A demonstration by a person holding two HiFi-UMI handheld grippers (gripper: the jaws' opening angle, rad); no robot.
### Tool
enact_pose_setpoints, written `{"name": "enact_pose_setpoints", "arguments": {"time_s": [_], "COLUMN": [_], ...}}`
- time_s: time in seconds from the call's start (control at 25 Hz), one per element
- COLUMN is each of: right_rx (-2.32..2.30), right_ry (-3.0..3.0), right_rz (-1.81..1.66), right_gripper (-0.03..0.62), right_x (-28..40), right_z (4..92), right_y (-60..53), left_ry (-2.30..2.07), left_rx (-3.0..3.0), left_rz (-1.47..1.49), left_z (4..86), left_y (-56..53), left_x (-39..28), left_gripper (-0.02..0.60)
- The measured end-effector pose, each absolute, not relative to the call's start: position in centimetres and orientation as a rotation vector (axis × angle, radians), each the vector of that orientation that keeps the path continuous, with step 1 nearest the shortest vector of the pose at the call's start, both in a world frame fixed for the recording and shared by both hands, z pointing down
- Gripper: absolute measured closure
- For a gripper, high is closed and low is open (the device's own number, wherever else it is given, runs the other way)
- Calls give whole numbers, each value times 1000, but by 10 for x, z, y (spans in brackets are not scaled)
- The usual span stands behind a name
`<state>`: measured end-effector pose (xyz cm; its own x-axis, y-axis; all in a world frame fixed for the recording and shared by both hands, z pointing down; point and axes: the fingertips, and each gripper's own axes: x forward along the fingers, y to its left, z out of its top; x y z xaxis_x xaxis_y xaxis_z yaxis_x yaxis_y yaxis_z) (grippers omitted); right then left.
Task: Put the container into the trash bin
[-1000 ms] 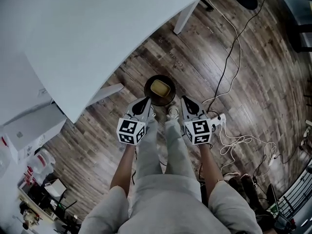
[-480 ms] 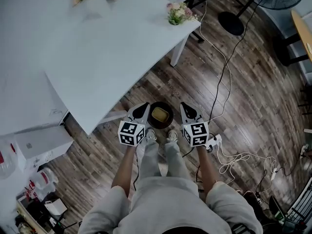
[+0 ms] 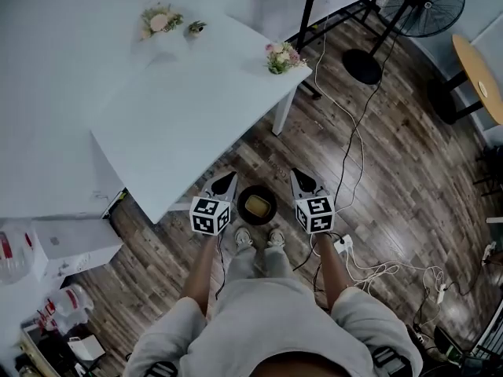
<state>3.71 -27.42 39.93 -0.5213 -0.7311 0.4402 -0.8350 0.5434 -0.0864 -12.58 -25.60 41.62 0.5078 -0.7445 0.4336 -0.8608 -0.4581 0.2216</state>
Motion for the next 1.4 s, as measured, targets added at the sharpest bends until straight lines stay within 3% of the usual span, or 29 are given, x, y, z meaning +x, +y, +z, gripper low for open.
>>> {"name": "enact_pose_setpoints", "arguments": {"time_s": [0.76, 1.4], "right_rx": [1390, 1460], "right_ry": [-2429, -2409], "right_rz": [348, 346], "right_gripper": [580, 580], "right_x": [76, 98], "right_z": [337, 333], "right_y": [-249, -228], "left_ry": [-1476, -1492], "left_rx": [2370, 2351], "left_rz": [358, 356], "left_z": [338, 338], "left_y": [-239, -213], "left_x": [-151, -154], "left_gripper": [571, 571]}}
